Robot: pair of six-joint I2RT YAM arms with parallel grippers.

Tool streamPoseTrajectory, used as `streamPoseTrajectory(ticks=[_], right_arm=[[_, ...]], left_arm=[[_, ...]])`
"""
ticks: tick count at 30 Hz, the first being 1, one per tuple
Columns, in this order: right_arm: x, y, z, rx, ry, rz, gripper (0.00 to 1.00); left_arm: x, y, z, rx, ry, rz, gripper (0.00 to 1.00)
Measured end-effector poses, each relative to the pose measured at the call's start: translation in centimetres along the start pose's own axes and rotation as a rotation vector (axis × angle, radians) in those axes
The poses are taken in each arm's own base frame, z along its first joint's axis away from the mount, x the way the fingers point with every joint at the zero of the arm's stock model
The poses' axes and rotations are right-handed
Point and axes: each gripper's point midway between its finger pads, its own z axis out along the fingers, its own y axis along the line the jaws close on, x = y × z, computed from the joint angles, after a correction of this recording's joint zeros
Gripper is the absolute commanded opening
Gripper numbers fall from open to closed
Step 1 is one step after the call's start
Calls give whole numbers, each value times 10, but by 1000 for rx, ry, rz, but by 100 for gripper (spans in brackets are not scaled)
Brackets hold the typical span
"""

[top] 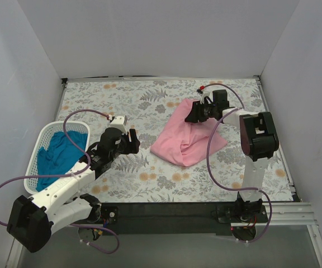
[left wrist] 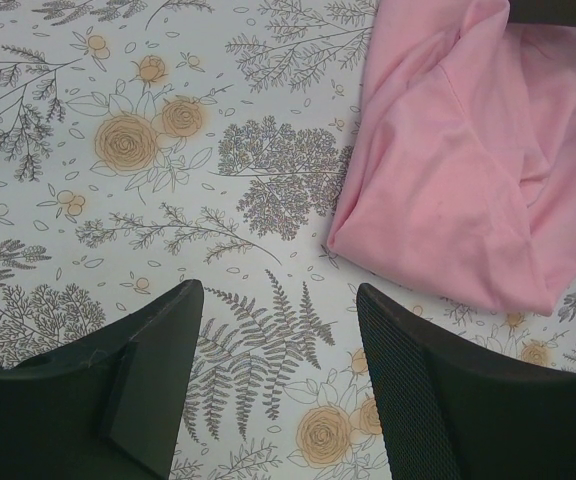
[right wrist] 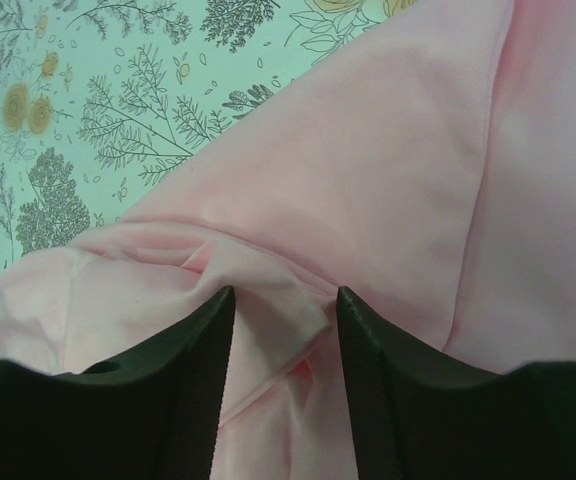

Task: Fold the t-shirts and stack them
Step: Flatten the tshirt out

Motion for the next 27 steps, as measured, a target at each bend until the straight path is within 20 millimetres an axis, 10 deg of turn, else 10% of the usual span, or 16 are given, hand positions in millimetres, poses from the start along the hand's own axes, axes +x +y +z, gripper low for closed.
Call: streamPoseTrajectory(ticks=[10, 15, 21, 27], right_arm=[[2, 0, 1, -23, 4, -1, 1], [-3, -4, -21, 79, -23, -2, 1], [-60, 6, -87, 329, -180, -44, 1], [-82, 17, -157, 554, -317, -14, 1]], left_arm=[[2, 0, 1, 1, 6, 1, 62], [3, -3, 1, 15, 14, -7, 63], [12, -27, 3, 66, 81, -88, 68], [46, -103, 4, 162, 198, -107, 69]])
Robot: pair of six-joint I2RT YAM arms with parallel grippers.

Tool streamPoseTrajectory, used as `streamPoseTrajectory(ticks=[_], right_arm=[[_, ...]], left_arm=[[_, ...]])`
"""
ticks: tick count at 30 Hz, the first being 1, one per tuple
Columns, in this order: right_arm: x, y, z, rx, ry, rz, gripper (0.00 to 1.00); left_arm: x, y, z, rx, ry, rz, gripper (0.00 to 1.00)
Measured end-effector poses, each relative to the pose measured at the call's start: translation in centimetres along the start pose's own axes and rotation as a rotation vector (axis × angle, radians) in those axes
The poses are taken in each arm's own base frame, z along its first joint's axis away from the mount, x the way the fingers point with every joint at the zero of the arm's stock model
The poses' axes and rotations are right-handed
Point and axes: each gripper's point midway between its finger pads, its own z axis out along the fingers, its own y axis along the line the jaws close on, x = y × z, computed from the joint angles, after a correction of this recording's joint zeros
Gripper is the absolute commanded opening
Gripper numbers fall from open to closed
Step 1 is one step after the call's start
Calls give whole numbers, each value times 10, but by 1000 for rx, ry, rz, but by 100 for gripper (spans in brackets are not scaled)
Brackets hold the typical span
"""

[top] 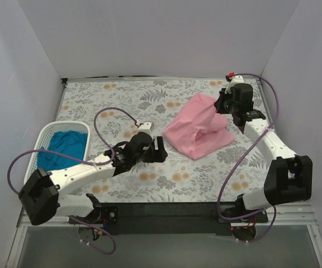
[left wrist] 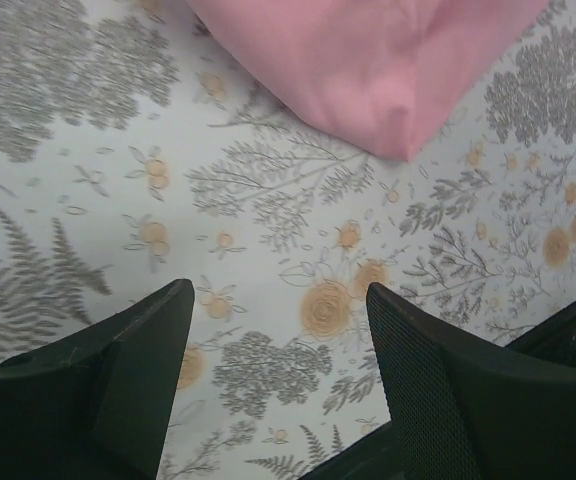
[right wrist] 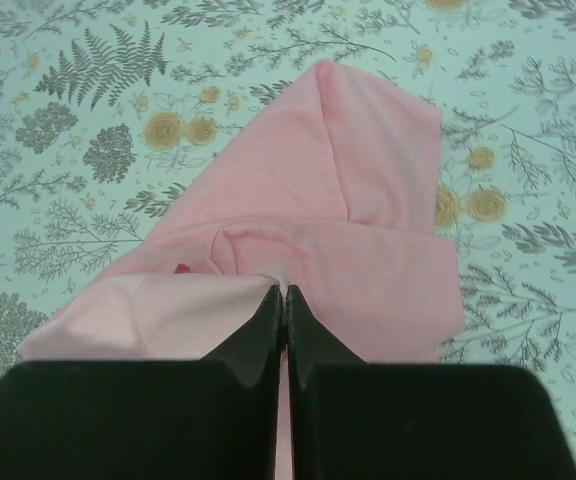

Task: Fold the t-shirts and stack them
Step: Flatten the tshirt out

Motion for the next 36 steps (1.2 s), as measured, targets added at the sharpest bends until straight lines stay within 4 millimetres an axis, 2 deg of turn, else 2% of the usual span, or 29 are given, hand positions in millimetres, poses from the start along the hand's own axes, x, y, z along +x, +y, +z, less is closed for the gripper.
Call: streamPoseTrajectory(ticks=[2, 6, 9, 12, 16, 24, 25, 26, 29, 30, 31, 34, 36], right_arm=[[9, -6, -10, 39, 12, 20, 1], [47, -13, -24, 88, 85, 72, 1], [72, -10, -30, 94, 139, 98, 1], [86, -6, -33, 88, 166, 110, 1], [91, 1, -38, 68, 165, 121, 1], [95, 5, -43, 43, 153, 140, 1], [95, 6, -43, 40, 154, 140, 1], [96, 6, -43, 38, 155, 141, 1], [94, 8, -44, 31, 150, 143, 1], [93, 9, -44, 27, 147, 143, 1], [92, 9, -45, 23, 142, 142, 1], [87, 13, -48, 2, 129, 135, 1], [81, 15, -49, -9, 117, 123, 1]], left_arm=[[20, -23, 12, -2, 46, 10, 69], [53, -57, 40, -53, 99, 11, 69], [70, -72, 66, -106, 106, -11, 68], [80, -76, 89, -168, 91, -41, 67], [79, -71, 113, -250, 30, -105, 62], [65, -80, 134, -279, -63, -194, 58], [64, -81, 136, -281, -71, -198, 56], [63, -82, 139, -283, -81, -204, 44], [62, -80, 147, -296, -109, -225, 21], [62, -78, 147, -305, -117, -230, 7], [62, -76, 148, -316, -125, -238, 2], [58, -60, 143, -378, -145, -220, 0], [47, -39, 138, -444, -161, -151, 0]])
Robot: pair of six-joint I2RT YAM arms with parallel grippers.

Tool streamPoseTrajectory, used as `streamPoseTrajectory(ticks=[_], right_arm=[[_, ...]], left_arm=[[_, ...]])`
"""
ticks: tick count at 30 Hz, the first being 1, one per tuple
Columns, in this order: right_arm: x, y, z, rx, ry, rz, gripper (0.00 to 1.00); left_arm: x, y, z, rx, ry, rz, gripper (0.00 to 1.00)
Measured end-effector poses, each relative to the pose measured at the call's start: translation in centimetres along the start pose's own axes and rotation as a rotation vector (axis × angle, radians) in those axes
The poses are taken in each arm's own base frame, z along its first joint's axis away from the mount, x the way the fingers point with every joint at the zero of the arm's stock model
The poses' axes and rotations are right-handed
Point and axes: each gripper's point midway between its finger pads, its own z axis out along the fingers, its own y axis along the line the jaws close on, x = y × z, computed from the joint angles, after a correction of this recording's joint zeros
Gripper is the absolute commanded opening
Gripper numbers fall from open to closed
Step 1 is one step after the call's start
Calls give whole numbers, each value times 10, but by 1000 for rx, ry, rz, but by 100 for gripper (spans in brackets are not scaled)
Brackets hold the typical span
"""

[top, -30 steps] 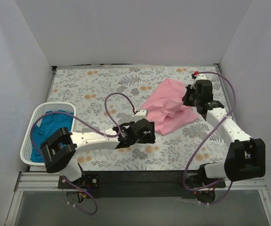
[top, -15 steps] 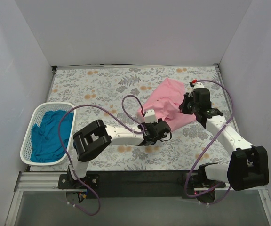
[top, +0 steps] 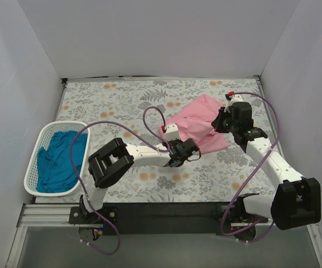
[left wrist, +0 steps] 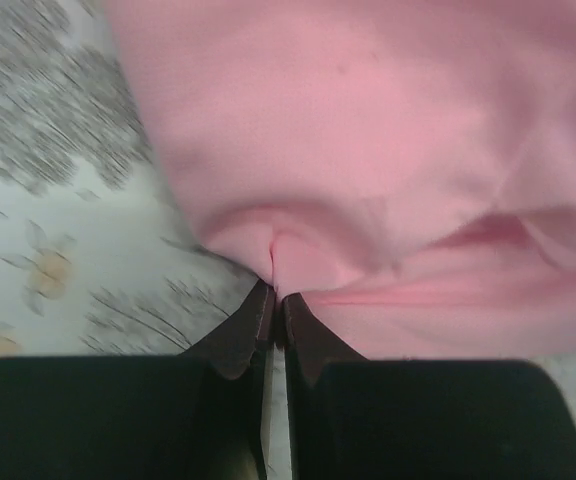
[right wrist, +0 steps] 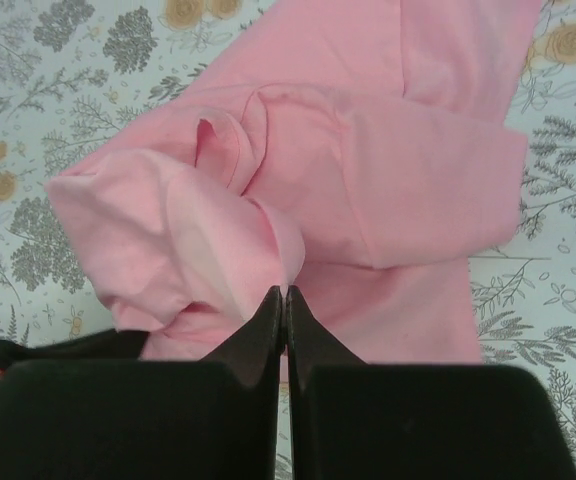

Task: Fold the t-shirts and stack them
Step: Flatten the tshirt out

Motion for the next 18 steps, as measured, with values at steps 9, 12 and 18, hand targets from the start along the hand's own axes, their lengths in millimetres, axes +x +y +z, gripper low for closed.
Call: streamPoseTrajectory(ticks=[9, 12, 18], right_arm=[[-170, 50, -50, -46, -334, -162, 1], [-200, 60, -83, -51, -450, -201, 1], [-105, 20, -107, 26, -408, -188, 1]], left_arm=[[-321, 35, -46, -69, -580, 380, 0], [-381, 17, -142, -11, -802, 478, 8], [-244, 17, -152, 153, -608, 672, 17]])
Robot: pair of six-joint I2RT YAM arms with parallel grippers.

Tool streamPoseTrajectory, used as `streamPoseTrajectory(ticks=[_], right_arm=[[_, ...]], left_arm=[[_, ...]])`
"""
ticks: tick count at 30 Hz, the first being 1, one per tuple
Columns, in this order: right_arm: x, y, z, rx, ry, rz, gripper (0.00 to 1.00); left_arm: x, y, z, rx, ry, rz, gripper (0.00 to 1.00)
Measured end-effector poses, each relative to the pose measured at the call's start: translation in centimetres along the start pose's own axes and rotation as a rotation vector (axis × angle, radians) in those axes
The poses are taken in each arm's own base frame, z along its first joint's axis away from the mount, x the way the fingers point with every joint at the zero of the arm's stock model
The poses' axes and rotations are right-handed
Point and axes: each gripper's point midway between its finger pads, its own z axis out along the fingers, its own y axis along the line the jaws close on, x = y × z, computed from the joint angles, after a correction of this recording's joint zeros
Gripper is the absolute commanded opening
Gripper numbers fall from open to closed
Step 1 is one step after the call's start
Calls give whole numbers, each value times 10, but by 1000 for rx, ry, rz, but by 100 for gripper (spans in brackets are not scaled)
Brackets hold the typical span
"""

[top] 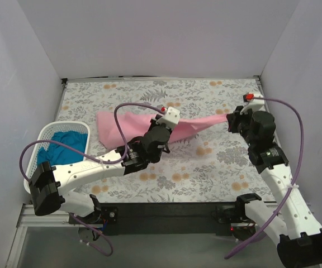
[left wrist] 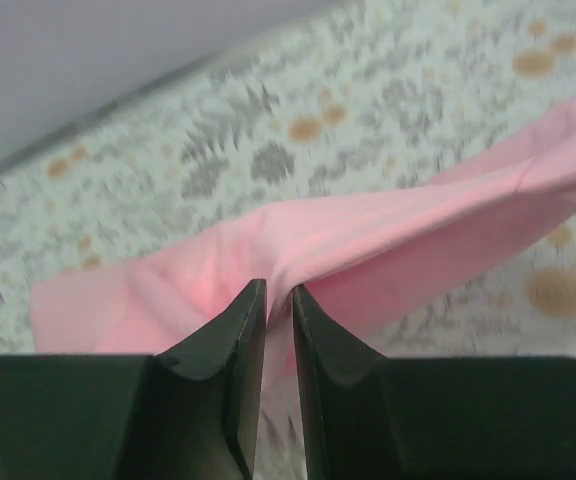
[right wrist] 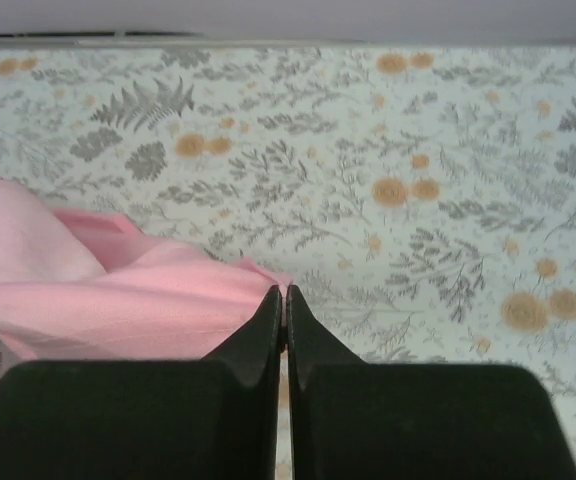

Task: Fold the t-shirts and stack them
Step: Flatten the tshirt out

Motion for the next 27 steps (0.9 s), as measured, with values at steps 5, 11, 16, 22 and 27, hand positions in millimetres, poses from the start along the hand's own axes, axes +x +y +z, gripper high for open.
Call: streamPoseTrajectory(ticks=[5, 11, 16, 22, 27], right_arm=[[110, -17, -24, 50, 194, 48, 1], [159, -25, -43, 94, 280, 94, 1], [176, -26, -49, 101, 298, 126, 1], [187, -21, -47, 76, 336, 152, 1], [196, -15, -48, 45, 354, 168, 1]], left_arm=[[106, -22, -56, 113, 326, -263, 36], [146, 11, -119, 67, 485, -682, 48], [160, 38, -128, -86, 502, -884, 51], [183, 75, -85, -271, 524, -849, 45], [186, 73, -22, -319, 612, -695, 44]])
